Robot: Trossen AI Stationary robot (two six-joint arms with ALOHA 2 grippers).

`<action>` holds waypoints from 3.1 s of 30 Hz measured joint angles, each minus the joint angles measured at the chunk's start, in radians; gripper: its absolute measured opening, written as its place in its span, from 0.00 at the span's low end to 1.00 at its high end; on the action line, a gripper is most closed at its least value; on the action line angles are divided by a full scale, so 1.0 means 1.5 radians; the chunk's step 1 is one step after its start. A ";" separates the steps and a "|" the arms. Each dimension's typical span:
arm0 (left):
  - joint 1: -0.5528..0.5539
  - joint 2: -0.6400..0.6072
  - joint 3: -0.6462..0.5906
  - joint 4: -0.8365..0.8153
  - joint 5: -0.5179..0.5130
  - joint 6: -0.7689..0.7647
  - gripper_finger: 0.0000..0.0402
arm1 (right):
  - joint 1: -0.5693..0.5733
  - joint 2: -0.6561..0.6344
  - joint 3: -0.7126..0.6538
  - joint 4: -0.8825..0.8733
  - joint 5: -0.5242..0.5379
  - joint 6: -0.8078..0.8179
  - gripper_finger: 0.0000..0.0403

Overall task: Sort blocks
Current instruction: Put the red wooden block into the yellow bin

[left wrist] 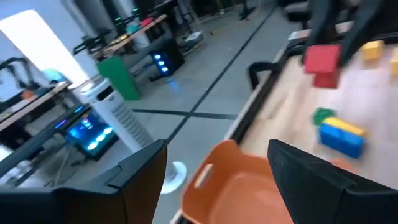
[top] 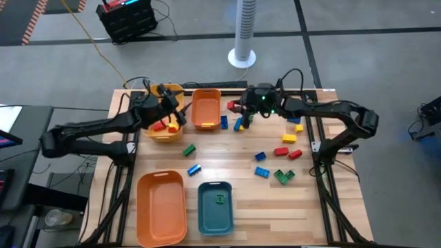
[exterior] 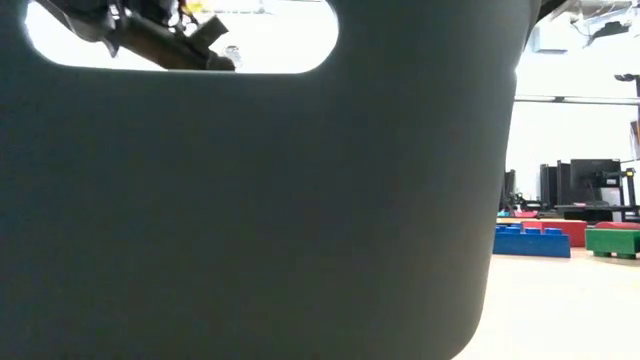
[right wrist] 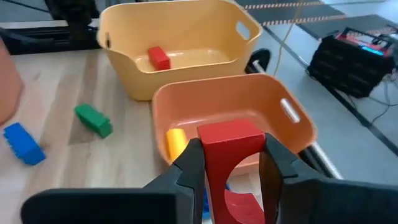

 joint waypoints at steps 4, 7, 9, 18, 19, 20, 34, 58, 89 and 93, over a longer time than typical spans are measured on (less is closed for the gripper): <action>0.044 0.043 0.004 0.035 0.018 -0.104 0.68 | -0.028 0.000 0.000 0.051 -0.008 0.108 0.24; 0.067 0.065 0.024 -0.028 0.074 -0.264 0.68 | -0.036 -0.001 0.000 0.087 -0.047 0.216 0.24; 0.072 0.074 0.050 -0.106 0.105 -0.325 0.68 | -0.030 0.000 0.012 0.089 -0.063 0.276 0.24; 0.052 0.071 0.150 -0.235 0.373 -0.404 0.68 | 0.029 -0.001 0.121 0.102 -0.195 0.384 0.24; 0.047 0.071 0.157 -0.222 0.392 -0.413 0.68 | 0.031 -0.002 0.136 0.109 -0.201 0.397 0.24; 0.042 0.071 0.166 -0.210 0.403 -0.419 0.68 | 0.033 -0.002 0.150 0.112 -0.202 0.407 0.24; 0.043 0.140 0.370 -0.261 0.414 -0.311 0.68 | 0.002 0.088 0.327 0.108 -0.196 0.417 0.24; 0.076 0.183 0.427 -0.225 0.378 -0.341 0.65 | -0.009 0.184 0.491 -0.021 -0.259 0.355 0.24; 0.071 0.194 0.426 -0.301 0.344 -0.354 0.31 | -0.073 0.153 0.491 -0.146 -0.341 0.304 0.50; 0.110 0.168 0.427 -0.421 0.368 -0.350 0.31 | -0.100 0.128 0.491 -0.259 -0.327 0.249 0.58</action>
